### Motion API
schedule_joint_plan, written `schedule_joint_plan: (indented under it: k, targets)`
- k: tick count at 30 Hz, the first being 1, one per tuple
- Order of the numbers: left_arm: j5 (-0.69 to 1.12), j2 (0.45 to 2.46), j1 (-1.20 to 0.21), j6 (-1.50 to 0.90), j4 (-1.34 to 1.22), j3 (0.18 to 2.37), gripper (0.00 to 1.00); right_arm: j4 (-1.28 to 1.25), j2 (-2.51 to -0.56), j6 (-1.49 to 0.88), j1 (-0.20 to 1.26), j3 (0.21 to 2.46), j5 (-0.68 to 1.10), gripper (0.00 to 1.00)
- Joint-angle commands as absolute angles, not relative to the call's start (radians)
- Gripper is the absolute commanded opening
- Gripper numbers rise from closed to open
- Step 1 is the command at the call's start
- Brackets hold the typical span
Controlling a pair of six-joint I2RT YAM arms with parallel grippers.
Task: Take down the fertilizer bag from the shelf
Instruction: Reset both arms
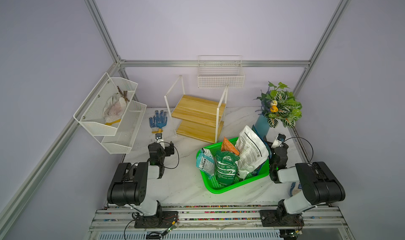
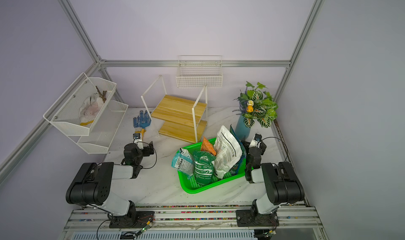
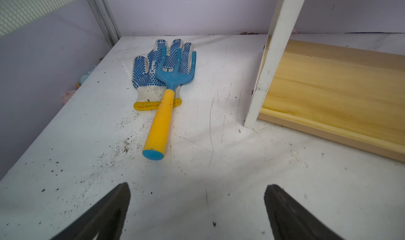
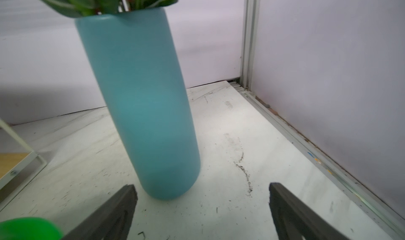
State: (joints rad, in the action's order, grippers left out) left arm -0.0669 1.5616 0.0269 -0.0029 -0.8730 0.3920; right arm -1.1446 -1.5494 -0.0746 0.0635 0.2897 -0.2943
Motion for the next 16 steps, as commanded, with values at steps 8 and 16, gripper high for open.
schedule_joint_plan:
  k: [8, 16]
  targets:
    - [-0.048, 1.549, 0.03, 0.005, -0.905, 0.381, 1.0, -1.202, -1.572, -0.05, 0.072, 0.275, -0.269, 1.0]
    - [-0.048, 1.549, 0.031, 0.005, -0.904, 0.382, 1.0, -1.199, -1.57, -0.048, 0.074, 0.274, -0.266, 1.0]
